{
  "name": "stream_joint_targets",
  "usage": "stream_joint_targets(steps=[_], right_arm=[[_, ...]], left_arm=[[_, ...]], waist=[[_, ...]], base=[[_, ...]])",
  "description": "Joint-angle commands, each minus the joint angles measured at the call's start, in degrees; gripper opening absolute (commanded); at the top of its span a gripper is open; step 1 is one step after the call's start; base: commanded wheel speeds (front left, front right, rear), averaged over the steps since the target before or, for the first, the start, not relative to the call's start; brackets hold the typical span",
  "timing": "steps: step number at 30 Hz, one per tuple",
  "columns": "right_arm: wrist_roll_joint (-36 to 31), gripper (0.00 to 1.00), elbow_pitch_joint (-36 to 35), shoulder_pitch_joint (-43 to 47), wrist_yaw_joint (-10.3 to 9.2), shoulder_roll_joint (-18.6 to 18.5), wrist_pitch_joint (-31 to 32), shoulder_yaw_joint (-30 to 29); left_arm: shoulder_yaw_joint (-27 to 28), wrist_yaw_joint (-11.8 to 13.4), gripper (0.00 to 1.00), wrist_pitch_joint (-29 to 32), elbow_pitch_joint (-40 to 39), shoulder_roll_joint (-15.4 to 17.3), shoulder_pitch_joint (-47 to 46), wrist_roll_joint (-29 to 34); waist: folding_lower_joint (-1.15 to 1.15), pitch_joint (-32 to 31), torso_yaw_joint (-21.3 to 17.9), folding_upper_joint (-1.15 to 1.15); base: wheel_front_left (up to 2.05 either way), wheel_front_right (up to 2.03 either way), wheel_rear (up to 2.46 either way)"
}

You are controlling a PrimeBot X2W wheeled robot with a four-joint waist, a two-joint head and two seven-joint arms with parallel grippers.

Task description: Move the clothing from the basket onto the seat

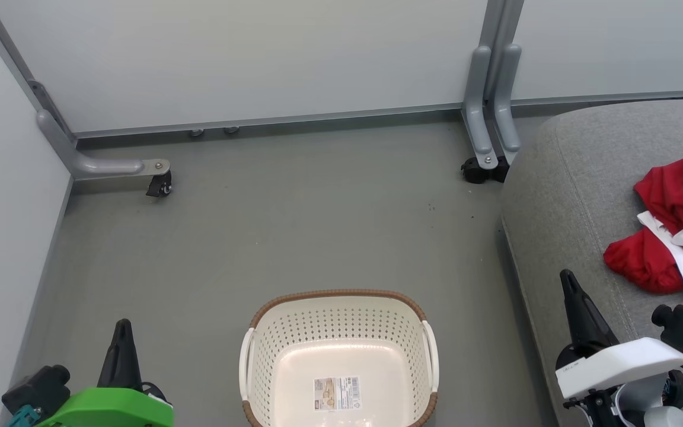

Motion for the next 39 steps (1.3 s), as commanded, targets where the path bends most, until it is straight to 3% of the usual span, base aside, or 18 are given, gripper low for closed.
stream_joint_targets(steps=[1, 39], right_arm=[[2.4, 0.00, -0.2, -1.8, -0.02, -0.4, 0.2, -0.2], [30.5, 0.00, 6.4, -5.9, -0.03, -1.0, 2.5, -1.6]], left_arm=[[0.5, -0.4, 0.00, 0.5, -0.9, 0.2, -1.8, -2.3], [2.7, -2.1, 0.00, 7.6, -1.3, -0.8, -4.6, -29.6]], waist=[[0.00, 0.0, 0.0, 0.00], [0.00, 0.2, 0.0, 0.00]], base=[[0.00, 0.00, 0.00], [0.00, 0.00, 0.00]])
